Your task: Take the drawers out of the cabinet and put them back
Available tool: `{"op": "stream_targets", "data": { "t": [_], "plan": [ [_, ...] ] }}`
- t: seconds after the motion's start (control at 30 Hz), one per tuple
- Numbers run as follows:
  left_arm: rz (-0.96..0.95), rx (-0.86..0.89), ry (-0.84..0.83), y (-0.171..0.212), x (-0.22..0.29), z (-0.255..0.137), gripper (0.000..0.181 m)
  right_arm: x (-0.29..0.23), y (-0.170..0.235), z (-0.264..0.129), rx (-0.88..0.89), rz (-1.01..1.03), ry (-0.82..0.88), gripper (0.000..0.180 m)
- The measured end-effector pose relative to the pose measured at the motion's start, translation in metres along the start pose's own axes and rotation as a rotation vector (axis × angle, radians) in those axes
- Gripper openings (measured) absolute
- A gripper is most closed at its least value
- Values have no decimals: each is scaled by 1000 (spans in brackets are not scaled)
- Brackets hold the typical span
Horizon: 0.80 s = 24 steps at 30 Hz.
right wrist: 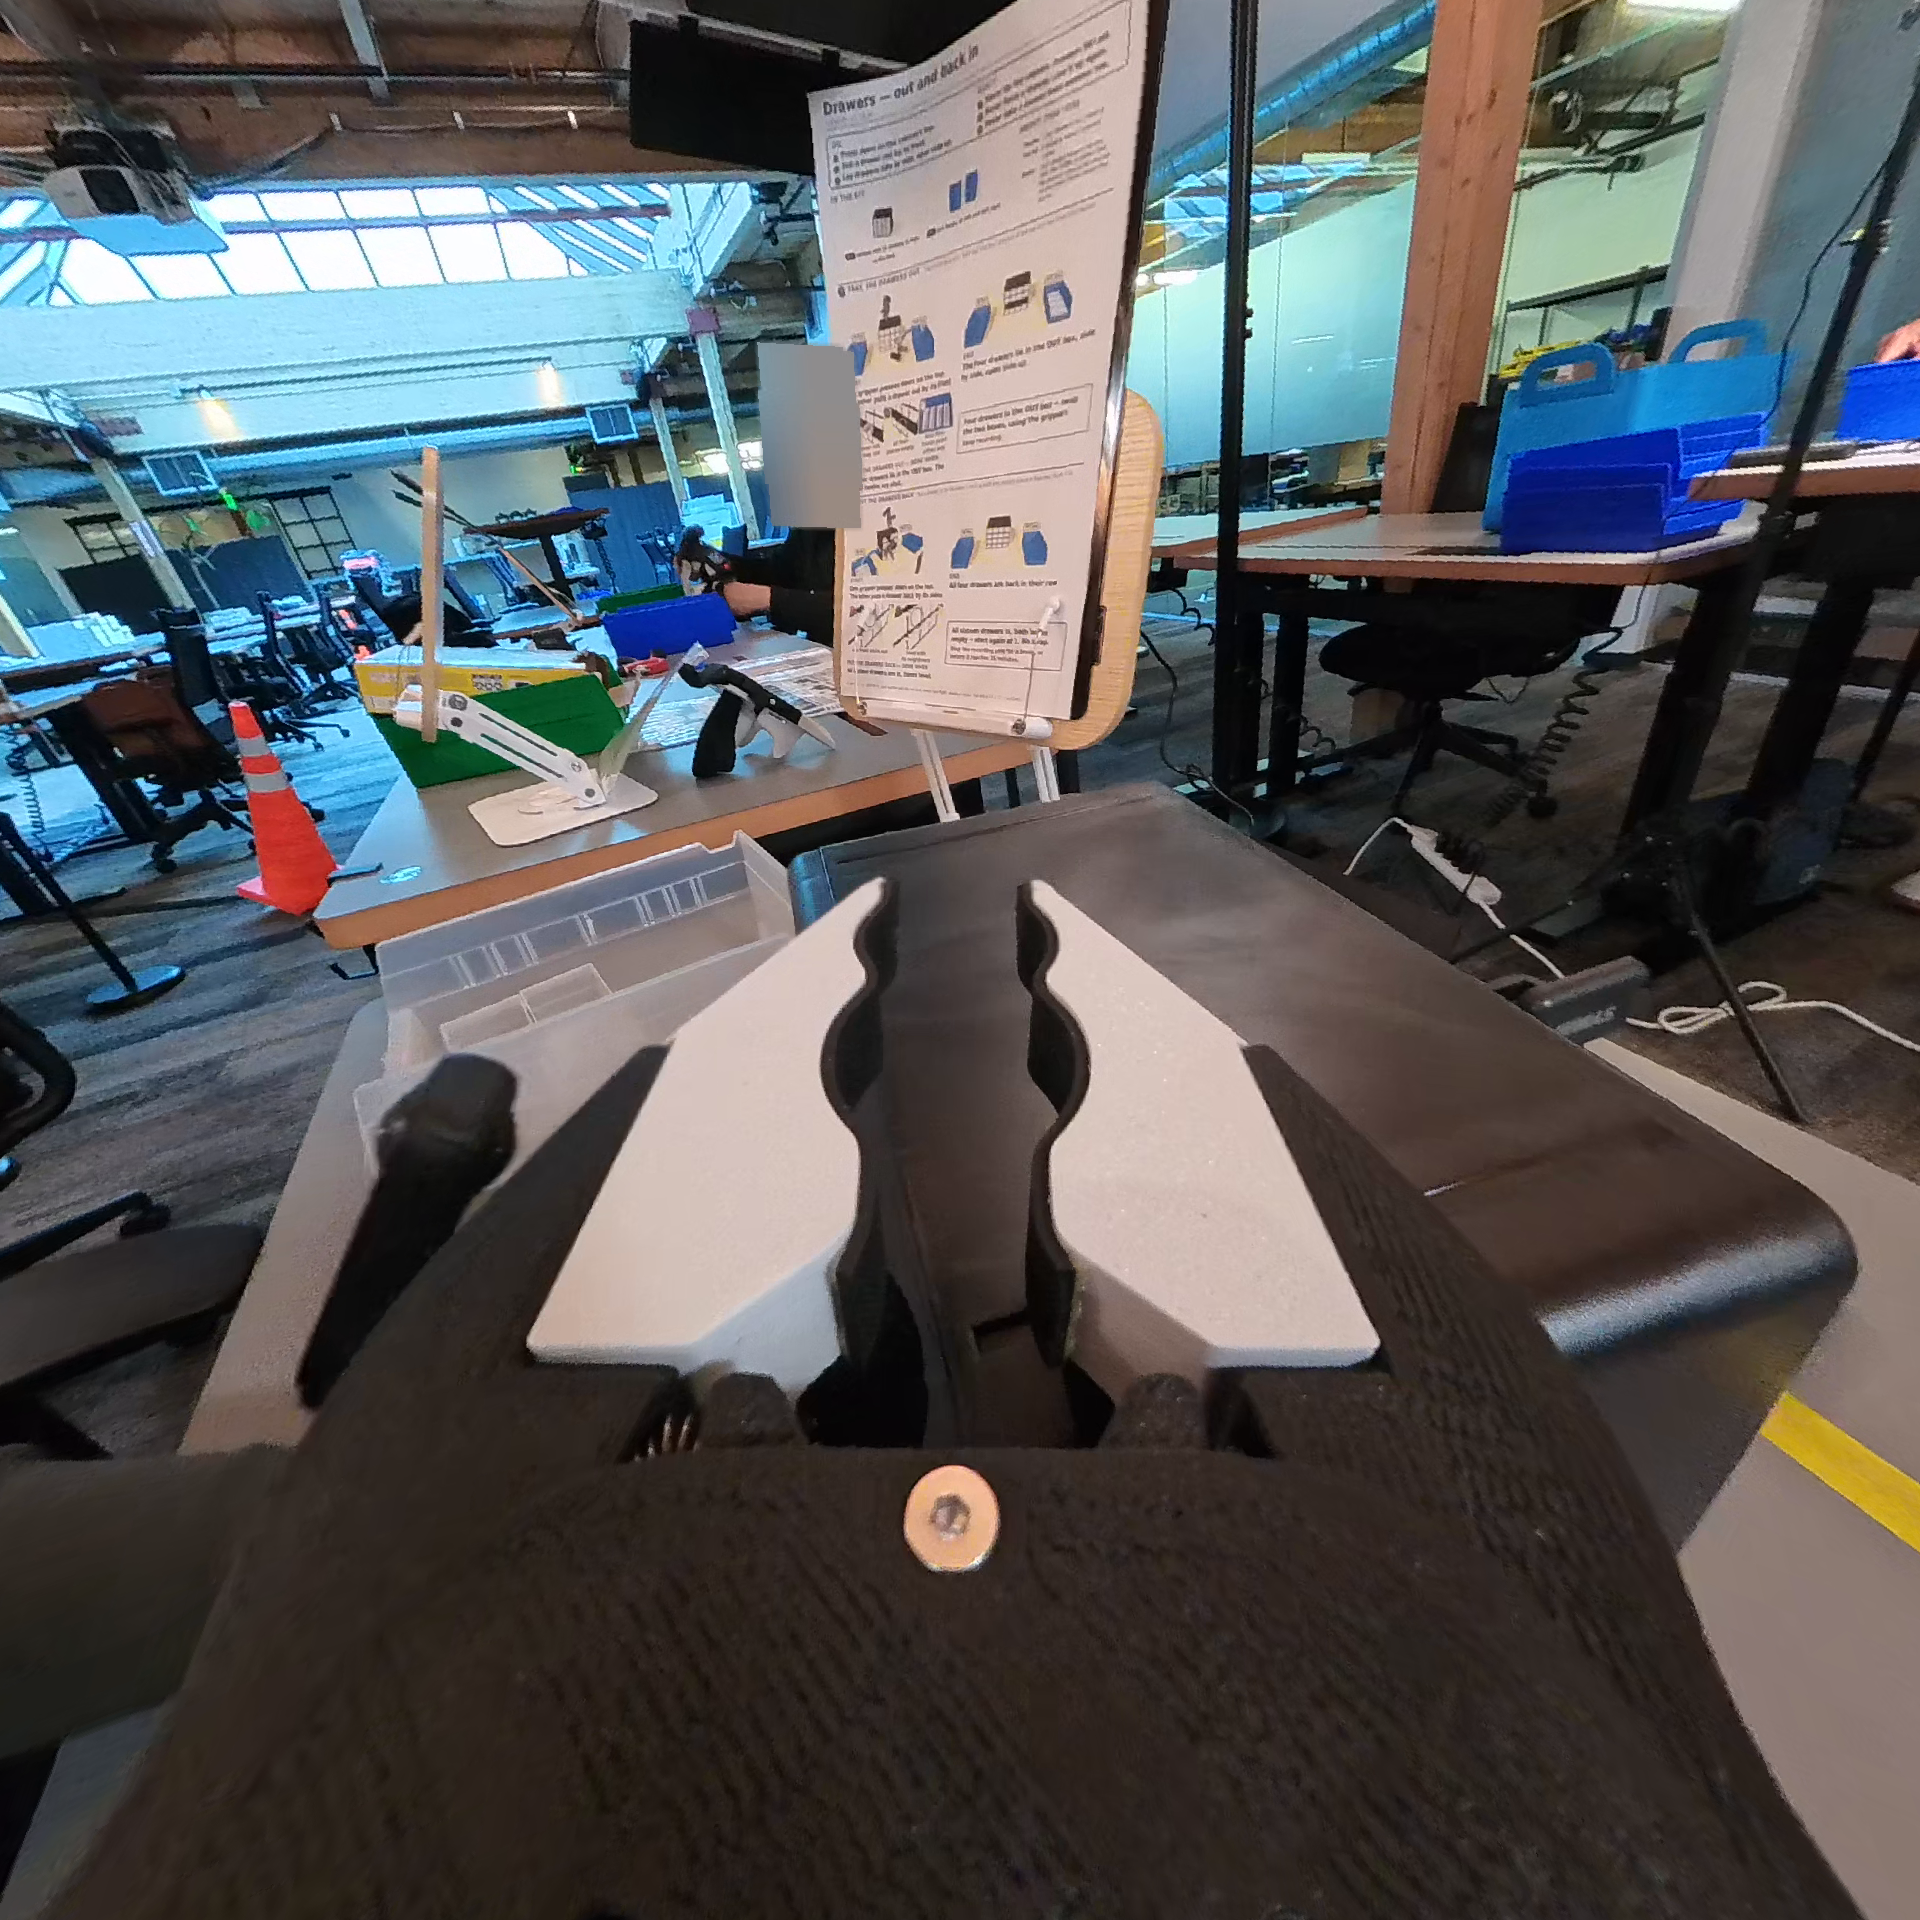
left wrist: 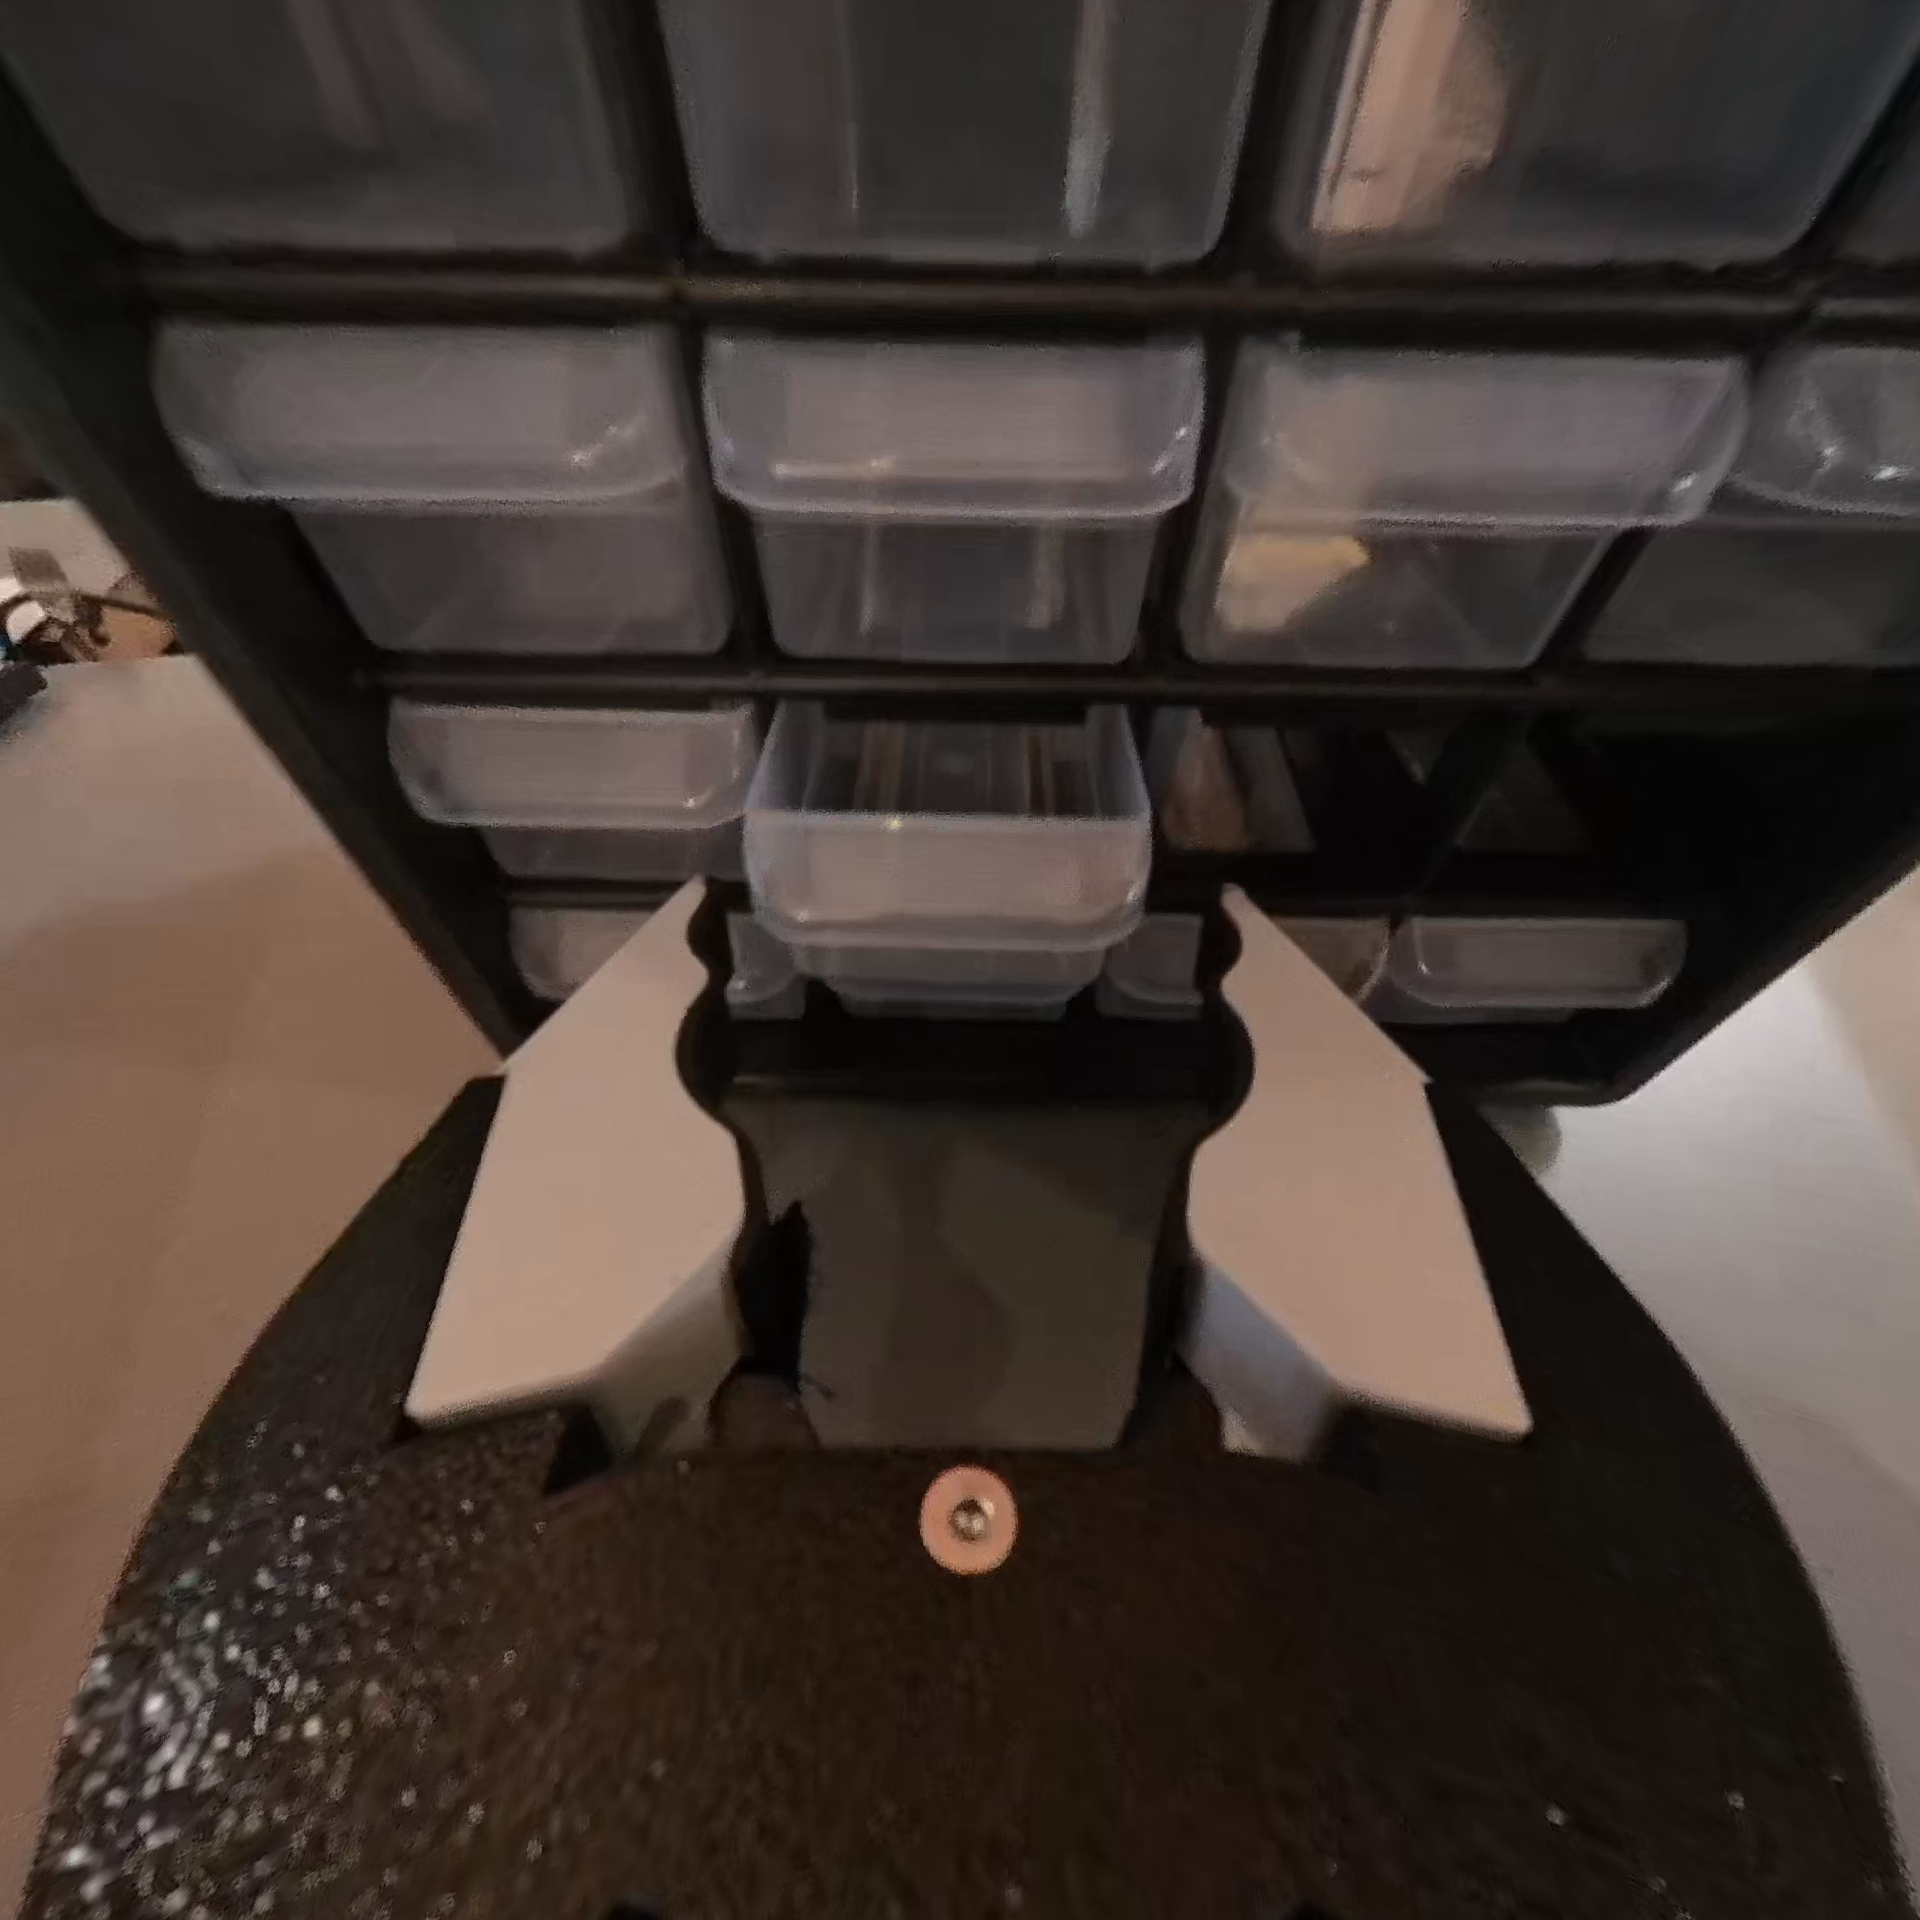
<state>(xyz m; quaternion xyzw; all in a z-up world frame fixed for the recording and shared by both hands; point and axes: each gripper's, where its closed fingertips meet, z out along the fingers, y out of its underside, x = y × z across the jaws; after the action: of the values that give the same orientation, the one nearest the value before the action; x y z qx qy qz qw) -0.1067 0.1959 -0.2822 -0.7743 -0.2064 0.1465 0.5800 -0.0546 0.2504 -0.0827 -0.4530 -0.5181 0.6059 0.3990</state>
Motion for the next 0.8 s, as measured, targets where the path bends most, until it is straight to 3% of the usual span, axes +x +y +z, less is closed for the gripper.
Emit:
{"op": "stream_targets", "data": {
  "t": [0.2, 0.57, 0.7, 0.8],
  "plan": [
    [27, 209, 147, -13, 24, -47, 74, 1, 0, 0, -1, 5, 2, 21],
    [77, 167, 199, -28, 30, -22, 90, 1, 2, 3, -23, -13, 22, 21],
    [60, 194, 213, -39, 9, -73, 91, 1, 2, 3, -24, -15, 26, 21],
    [43, 209, 175, -60, -39, -123, 90, 1, 2, 3, -19, -9, 22, 21]
  ]
}}
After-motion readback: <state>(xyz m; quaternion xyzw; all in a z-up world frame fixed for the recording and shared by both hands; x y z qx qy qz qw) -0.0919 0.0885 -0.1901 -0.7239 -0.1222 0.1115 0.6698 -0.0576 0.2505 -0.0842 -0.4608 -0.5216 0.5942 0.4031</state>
